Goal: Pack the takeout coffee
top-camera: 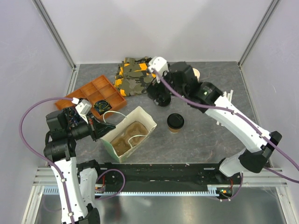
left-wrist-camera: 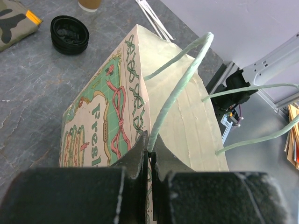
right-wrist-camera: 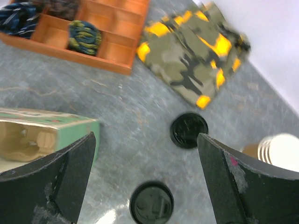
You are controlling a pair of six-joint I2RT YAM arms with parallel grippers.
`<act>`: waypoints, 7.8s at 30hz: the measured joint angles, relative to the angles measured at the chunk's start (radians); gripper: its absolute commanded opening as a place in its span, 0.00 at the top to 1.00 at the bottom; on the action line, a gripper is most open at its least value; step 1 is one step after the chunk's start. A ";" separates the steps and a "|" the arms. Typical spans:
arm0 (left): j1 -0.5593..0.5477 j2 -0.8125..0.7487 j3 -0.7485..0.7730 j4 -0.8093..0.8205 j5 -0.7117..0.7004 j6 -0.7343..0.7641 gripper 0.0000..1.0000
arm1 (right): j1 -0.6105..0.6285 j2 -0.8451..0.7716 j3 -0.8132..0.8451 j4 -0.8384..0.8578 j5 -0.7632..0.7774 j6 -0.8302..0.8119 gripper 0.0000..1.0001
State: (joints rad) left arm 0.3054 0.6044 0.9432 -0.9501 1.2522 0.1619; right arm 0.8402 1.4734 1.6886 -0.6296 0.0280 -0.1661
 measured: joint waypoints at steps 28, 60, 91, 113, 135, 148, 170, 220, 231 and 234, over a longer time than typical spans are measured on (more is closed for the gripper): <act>0.000 -0.025 0.021 -0.075 -0.013 0.065 0.98 | -0.195 0.131 -0.319 -0.334 0.020 -0.122 0.02; -0.005 -0.014 0.045 -0.134 0.001 0.143 0.98 | -0.201 0.130 -0.212 -0.344 -0.135 -0.075 0.04; -0.005 -0.027 0.032 -0.113 -0.022 0.115 0.98 | -0.049 0.188 0.182 -0.402 -0.431 -0.026 0.20; -0.006 -0.009 0.029 -0.109 -0.024 0.108 0.93 | -0.004 0.269 0.247 -0.372 -0.422 -0.170 0.69; -0.006 0.135 0.467 -0.200 -0.206 0.105 0.26 | 0.007 0.272 0.247 -0.341 -0.355 -0.177 1.00; -0.111 0.314 0.722 -0.381 -0.170 0.338 0.52 | 0.009 0.316 0.286 -0.323 -0.319 -0.150 1.00; -0.497 0.454 0.577 -0.261 -0.638 0.096 0.41 | 0.022 0.338 0.298 -0.289 -0.315 -0.156 1.00; -0.617 0.450 0.406 -0.133 -0.924 -0.356 0.98 | 0.073 0.140 0.230 -0.263 -0.446 -0.275 0.54; -0.617 0.415 0.355 -0.095 -0.929 -0.389 0.98 | 0.104 0.016 -0.061 -0.360 -0.424 -0.462 0.54; -0.617 0.413 0.338 -0.078 -0.924 -0.391 0.98 | 0.105 -0.054 -0.137 -0.351 -0.412 -0.507 0.51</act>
State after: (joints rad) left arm -0.3119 1.0176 1.2808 -1.0283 0.3279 -0.2291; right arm 0.9447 1.4197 1.5513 -0.9802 -0.3836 -0.6731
